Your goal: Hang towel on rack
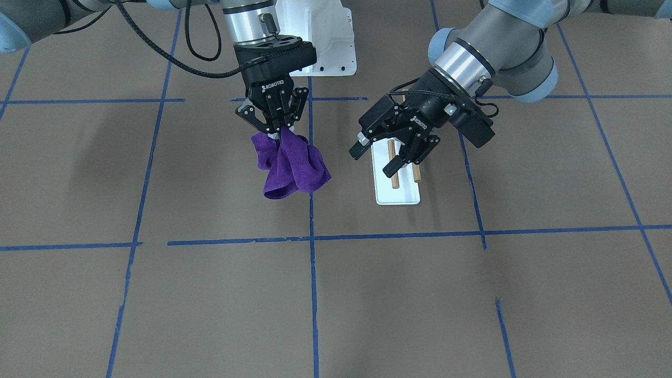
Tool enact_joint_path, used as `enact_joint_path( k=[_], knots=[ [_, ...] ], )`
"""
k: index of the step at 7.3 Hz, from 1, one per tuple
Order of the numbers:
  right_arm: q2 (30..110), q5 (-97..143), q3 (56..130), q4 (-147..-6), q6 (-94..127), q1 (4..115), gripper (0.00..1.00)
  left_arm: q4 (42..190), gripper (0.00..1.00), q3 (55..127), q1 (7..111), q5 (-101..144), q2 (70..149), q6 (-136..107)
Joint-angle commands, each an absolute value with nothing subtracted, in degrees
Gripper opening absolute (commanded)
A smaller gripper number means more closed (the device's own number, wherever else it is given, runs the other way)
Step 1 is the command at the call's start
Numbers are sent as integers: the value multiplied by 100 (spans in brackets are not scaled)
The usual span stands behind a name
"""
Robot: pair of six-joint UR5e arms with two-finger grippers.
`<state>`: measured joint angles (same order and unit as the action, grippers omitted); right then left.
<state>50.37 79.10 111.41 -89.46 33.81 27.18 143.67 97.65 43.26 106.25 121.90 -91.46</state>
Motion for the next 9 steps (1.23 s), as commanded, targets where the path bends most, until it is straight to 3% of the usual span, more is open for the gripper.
enact_joint_path(
  k=[1,9],
  knots=[
    [5036,7831,11223,-8965,3384,2576,0,14256,96,9721,4166,10635,12445,-9150],
    [5045,7796,11426,-9114,3384,2470,0,14247,74,9562,3788,10643,12621,-9132]
  ],
)
